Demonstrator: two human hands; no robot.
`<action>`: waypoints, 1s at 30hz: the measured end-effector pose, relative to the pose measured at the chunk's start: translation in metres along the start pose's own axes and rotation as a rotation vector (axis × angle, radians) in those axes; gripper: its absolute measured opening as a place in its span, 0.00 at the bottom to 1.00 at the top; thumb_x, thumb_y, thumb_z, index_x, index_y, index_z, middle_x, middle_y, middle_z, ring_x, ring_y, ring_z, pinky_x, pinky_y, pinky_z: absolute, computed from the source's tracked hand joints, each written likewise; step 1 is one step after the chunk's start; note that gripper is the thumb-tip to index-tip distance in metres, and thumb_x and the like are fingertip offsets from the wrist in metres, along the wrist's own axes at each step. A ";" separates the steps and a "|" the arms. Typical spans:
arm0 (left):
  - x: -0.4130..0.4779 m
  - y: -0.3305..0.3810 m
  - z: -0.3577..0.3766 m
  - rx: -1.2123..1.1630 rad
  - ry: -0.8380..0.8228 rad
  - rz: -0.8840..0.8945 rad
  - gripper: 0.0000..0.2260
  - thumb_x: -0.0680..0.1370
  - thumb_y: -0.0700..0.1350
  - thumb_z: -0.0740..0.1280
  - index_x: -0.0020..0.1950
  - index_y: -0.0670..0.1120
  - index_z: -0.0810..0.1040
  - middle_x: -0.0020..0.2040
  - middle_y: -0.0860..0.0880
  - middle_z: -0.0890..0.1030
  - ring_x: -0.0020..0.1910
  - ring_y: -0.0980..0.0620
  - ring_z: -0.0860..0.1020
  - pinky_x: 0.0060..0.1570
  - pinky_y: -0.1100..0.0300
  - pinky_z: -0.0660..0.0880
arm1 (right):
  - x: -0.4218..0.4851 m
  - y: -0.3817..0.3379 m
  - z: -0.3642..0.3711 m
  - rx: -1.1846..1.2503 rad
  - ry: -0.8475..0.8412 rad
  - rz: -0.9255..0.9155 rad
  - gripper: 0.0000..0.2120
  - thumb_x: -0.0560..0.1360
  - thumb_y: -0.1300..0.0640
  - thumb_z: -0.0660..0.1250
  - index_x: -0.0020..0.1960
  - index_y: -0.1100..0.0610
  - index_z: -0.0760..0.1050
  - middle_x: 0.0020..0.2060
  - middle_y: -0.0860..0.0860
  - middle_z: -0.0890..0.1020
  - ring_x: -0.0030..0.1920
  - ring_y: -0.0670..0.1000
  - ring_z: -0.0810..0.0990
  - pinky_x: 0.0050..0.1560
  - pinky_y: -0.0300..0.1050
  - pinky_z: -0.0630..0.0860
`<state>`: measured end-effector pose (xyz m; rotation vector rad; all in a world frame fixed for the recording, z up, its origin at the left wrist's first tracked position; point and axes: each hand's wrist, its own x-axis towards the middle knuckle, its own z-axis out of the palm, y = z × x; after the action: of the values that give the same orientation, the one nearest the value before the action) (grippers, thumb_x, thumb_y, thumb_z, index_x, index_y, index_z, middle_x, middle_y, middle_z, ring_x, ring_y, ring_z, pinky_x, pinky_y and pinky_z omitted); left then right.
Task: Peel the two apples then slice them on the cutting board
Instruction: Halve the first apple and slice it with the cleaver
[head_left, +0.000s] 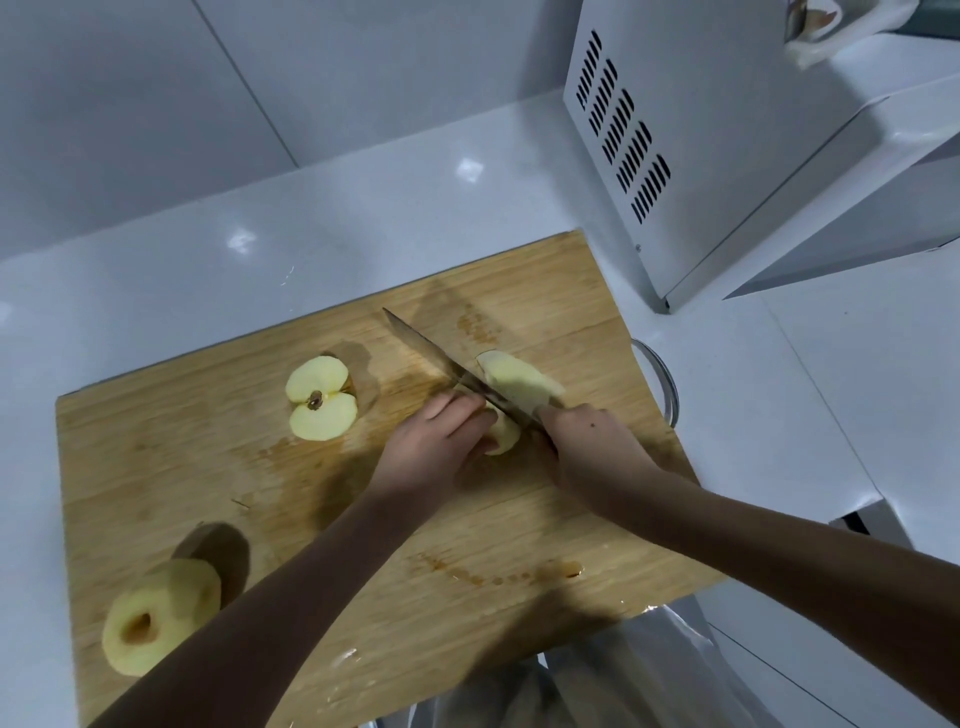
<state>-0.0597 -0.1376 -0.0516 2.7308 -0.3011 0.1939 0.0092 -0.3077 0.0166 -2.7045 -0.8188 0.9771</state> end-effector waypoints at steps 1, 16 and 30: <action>0.000 0.000 0.000 0.004 0.001 -0.004 0.14 0.75 0.49 0.61 0.51 0.43 0.82 0.52 0.46 0.82 0.52 0.50 0.71 0.39 0.56 0.78 | 0.000 0.002 0.000 0.010 0.011 0.002 0.10 0.79 0.59 0.57 0.60 0.58 0.71 0.47 0.55 0.78 0.46 0.54 0.75 0.42 0.43 0.67; 0.000 0.000 -0.001 -0.025 -0.001 0.005 0.13 0.75 0.49 0.61 0.51 0.44 0.82 0.52 0.47 0.81 0.52 0.51 0.72 0.40 0.58 0.76 | -0.024 0.003 -0.017 -0.012 0.065 -0.067 0.09 0.81 0.55 0.53 0.54 0.55 0.71 0.35 0.48 0.70 0.37 0.50 0.71 0.34 0.40 0.65; 0.000 0.000 -0.003 0.005 -0.011 -0.010 0.13 0.74 0.49 0.63 0.51 0.43 0.80 0.51 0.47 0.81 0.50 0.52 0.70 0.36 0.58 0.76 | -0.031 0.007 -0.015 0.025 0.104 -0.097 0.11 0.81 0.52 0.53 0.56 0.55 0.71 0.33 0.47 0.69 0.32 0.46 0.68 0.31 0.40 0.63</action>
<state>-0.0604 -0.1367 -0.0491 2.7391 -0.2905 0.1769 0.0022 -0.3297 0.0426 -2.6416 -0.9026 0.8132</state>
